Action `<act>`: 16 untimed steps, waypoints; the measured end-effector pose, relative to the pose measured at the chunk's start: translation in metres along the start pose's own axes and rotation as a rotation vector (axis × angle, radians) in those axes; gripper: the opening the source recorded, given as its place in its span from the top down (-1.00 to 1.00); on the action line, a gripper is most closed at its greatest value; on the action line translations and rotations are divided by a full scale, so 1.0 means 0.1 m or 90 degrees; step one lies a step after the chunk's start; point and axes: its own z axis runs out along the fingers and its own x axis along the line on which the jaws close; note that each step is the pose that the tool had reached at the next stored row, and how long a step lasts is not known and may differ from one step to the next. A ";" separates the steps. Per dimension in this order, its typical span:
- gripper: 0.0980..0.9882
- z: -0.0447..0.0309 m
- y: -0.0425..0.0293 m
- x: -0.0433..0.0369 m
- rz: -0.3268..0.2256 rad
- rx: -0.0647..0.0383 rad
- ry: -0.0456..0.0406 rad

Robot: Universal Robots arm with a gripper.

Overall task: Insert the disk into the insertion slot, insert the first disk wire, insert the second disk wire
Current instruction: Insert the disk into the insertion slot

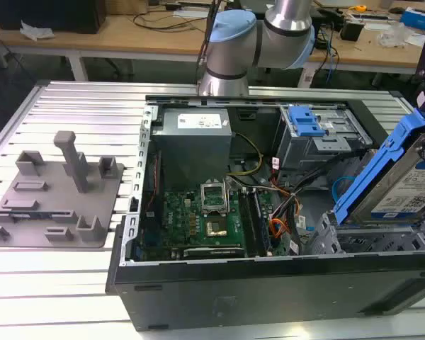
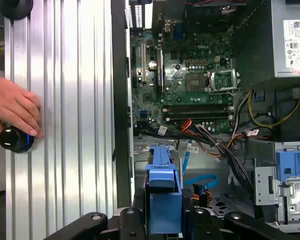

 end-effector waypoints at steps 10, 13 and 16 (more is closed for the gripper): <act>0.40 -0.001 0.000 0.000 0.000 0.000 -0.0004; 0.40 0.001 0.000 0.005 0.000 0.000 -0.0059; 0.40 0.000 0.006 0.013 -0.002 0.004 -0.0294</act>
